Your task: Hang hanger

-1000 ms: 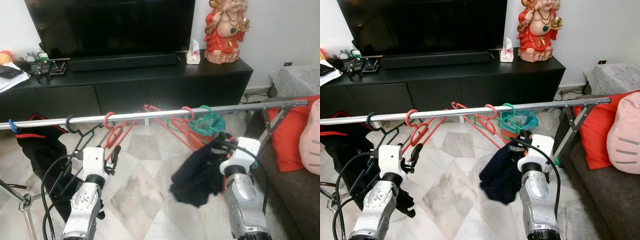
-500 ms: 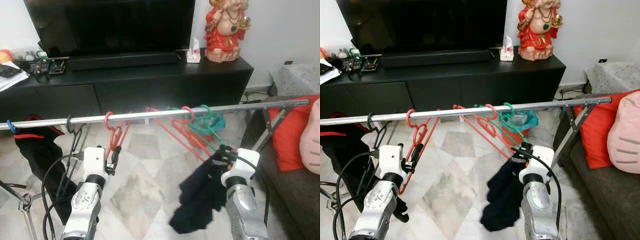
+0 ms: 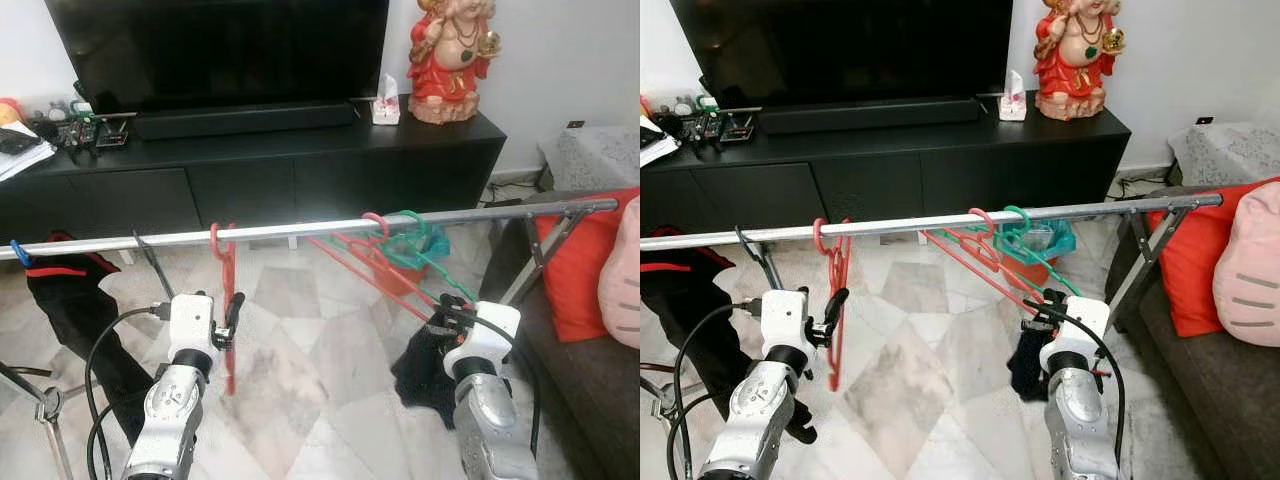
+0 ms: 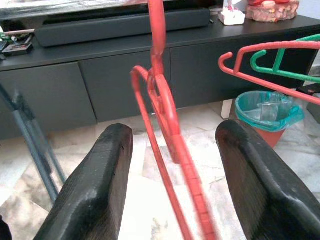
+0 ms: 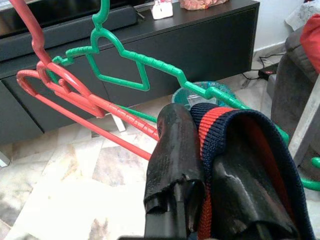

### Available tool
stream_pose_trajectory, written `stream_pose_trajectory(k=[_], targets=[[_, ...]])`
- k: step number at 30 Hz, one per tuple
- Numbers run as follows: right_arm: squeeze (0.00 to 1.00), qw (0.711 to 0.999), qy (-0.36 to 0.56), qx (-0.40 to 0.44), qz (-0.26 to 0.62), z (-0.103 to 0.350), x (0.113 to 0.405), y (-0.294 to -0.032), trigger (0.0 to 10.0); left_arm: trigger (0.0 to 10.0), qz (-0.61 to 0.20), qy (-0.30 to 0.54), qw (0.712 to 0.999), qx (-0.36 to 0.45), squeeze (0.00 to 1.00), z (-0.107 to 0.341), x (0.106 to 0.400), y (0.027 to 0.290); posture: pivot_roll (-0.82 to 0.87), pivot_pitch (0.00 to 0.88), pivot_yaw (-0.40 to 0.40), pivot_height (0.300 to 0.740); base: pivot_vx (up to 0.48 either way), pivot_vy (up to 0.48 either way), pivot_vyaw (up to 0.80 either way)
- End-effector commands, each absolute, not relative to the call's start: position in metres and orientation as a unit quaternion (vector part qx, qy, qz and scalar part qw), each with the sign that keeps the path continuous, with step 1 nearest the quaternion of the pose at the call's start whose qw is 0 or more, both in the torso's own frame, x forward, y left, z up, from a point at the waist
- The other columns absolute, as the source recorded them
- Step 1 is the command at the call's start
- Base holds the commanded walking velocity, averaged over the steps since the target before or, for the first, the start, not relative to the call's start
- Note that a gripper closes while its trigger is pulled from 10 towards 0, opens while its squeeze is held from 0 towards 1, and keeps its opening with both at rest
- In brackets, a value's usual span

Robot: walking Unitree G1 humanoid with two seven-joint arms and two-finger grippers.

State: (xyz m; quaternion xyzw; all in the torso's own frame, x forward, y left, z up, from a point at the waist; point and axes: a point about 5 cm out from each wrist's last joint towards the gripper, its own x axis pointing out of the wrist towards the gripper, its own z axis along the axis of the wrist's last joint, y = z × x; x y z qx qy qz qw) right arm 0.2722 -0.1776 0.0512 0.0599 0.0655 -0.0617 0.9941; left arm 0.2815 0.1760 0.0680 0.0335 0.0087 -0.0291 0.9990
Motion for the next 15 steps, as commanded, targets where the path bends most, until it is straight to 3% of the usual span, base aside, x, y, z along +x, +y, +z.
stream_pose_trajectory(k=[1,15], targets=[[0.00,0.995,0.048,0.056,-0.062,0.0584,0.2752,-0.1797,10.0,10.0,-0.030,-0.003,0.999,0.039,0.00,0.0756,0.2849,0.1750,-0.04,0.000,0.007,0.740,0.000,-0.266,0.00],[0.00,0.996,0.049,0.055,-0.059,0.0583,0.2754,-0.1798,10.0,10.0,-0.029,-0.003,0.999,0.040,0.00,0.0756,0.2850,0.1749,-0.04,0.000,0.004,0.740,0.000,-0.332,0.00]])
